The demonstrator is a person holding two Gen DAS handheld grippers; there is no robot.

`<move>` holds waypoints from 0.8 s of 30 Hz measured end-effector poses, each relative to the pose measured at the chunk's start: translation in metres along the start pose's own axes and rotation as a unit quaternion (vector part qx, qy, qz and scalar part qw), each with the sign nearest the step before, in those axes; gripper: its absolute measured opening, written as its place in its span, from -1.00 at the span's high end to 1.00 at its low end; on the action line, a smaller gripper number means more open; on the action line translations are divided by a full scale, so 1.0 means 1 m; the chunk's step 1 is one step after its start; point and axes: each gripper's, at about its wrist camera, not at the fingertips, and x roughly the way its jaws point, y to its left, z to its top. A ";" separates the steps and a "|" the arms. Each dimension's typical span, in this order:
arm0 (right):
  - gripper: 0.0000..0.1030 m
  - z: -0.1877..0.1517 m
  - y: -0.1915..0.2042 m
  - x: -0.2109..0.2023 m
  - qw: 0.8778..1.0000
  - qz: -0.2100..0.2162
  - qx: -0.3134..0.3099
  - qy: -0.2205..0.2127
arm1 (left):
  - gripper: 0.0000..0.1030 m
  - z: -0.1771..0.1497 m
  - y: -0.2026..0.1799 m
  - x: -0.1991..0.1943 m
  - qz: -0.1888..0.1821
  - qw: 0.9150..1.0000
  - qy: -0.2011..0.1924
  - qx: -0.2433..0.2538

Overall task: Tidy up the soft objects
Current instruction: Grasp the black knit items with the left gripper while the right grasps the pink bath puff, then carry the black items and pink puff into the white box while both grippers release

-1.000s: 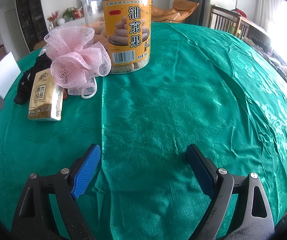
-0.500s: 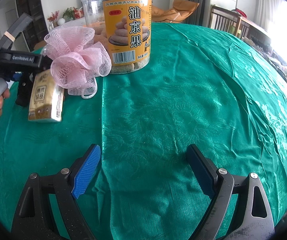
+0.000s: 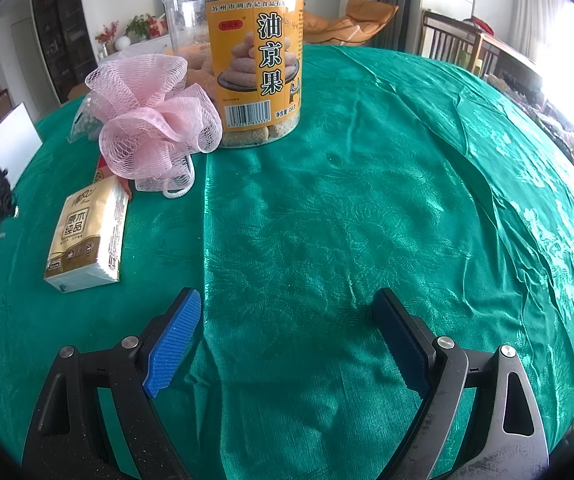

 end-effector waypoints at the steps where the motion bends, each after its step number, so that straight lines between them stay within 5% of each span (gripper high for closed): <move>1: -0.75 0.000 0.000 0.000 1.000 0.000 0.000 0.000 | -0.47 -0.005 -0.002 0.005 0.006 1.000 0.002 0.012; 10: -0.75 -0.001 -0.002 -0.002 1.000 0.013 0.006 -0.004 | -0.65 -0.005 -0.006 0.014 0.011 0.998 -0.007 0.069; 12: -0.74 0.000 -0.016 -0.007 0.997 0.059 0.050 -0.019 | -0.65 -0.004 -0.009 0.021 0.015 0.998 -0.002 0.065; 15: -0.74 0.010 -0.043 -0.019 0.975 0.150 0.154 -0.059 | -0.65 -0.012 -0.015 0.026 0.020 0.997 0.009 0.079; 17: -0.74 0.036 -0.037 -0.015 0.967 0.195 0.155 -0.054 | -0.64 -0.018 -0.020 0.025 0.035 0.995 0.000 0.094; 19: -0.74 0.064 -0.014 -0.004 0.965 0.230 0.124 -0.034 | -0.54 -0.022 -0.022 0.024 0.041 0.994 -0.013 0.096; 21: -0.74 0.088 0.017 0.017 0.964 0.248 0.091 -0.002 | -0.07 -0.027 -0.019 0.018 0.028 0.996 -0.018 0.079; 24: -0.56 0.102 0.047 0.048 0.969 0.236 0.069 0.024 | 0.08 -0.031 -0.007 0.011 0.005 0.999 -0.024 0.036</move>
